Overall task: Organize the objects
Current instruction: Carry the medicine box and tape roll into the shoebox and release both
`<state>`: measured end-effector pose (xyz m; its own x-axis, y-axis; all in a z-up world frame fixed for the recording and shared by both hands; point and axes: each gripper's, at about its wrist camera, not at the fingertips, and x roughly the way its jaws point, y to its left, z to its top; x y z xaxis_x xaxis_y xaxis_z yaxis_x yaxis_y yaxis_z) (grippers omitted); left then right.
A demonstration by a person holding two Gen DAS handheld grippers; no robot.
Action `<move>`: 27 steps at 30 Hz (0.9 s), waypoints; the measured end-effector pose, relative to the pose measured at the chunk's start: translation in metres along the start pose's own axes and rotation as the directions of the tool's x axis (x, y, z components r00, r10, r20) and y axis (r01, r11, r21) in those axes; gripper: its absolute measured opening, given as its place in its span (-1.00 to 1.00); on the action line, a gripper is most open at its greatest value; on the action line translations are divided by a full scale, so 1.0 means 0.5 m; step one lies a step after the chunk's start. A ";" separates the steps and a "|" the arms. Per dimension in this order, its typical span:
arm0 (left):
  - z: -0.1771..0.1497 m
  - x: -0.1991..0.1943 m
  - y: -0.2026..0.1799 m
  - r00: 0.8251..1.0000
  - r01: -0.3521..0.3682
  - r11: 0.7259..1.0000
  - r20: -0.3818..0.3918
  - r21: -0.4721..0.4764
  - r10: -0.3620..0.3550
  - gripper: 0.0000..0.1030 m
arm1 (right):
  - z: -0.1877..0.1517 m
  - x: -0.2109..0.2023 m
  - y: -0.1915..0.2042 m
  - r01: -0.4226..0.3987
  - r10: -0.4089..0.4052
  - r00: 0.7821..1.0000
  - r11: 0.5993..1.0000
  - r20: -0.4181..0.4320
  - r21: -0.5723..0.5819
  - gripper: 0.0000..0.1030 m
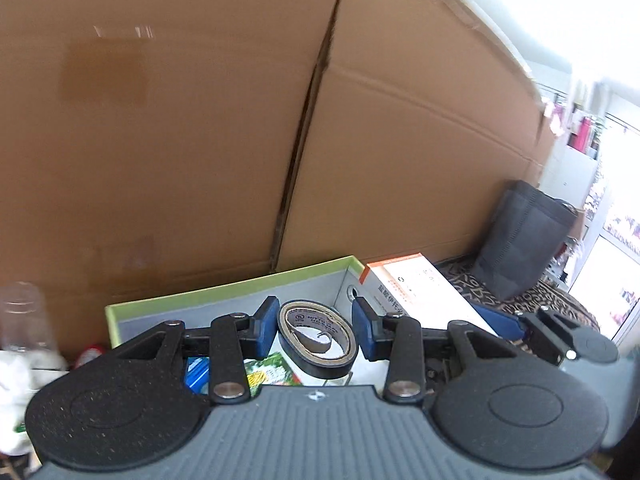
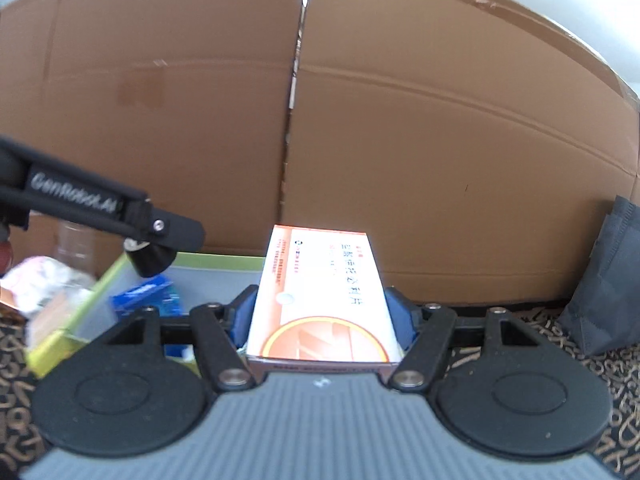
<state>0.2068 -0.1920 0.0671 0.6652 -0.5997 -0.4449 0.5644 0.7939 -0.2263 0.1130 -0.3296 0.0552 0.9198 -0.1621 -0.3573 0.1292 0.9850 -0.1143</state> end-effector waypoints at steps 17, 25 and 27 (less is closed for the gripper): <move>-0.008 0.103 0.026 1.000 -0.025 0.999 0.004 -0.038 0.025 0.84 | -0.046 0.166 0.007 -0.017 0.013 0.998 0.997 -0.054 -0.079 0.85; -0.024 0.030 0.046 0.998 -0.049 0.998 0.033 -0.046 0.050 0.84 | -0.080 0.097 0.029 -0.023 0.022 1.000 0.997 -0.014 -0.070 0.99; -0.032 -0.014 0.062 0.995 -0.071 0.996 0.066 -0.056 0.074 0.84 | -0.076 0.087 0.029 -0.036 0.036 0.999 0.997 -0.004 -0.069 0.99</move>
<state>0.2118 -0.1617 0.0492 0.7362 -0.5442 -0.4022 0.4878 0.8387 -0.2420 0.1411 -0.3244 0.0029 0.9223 -0.1267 -0.3651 0.0701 0.9839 -0.1645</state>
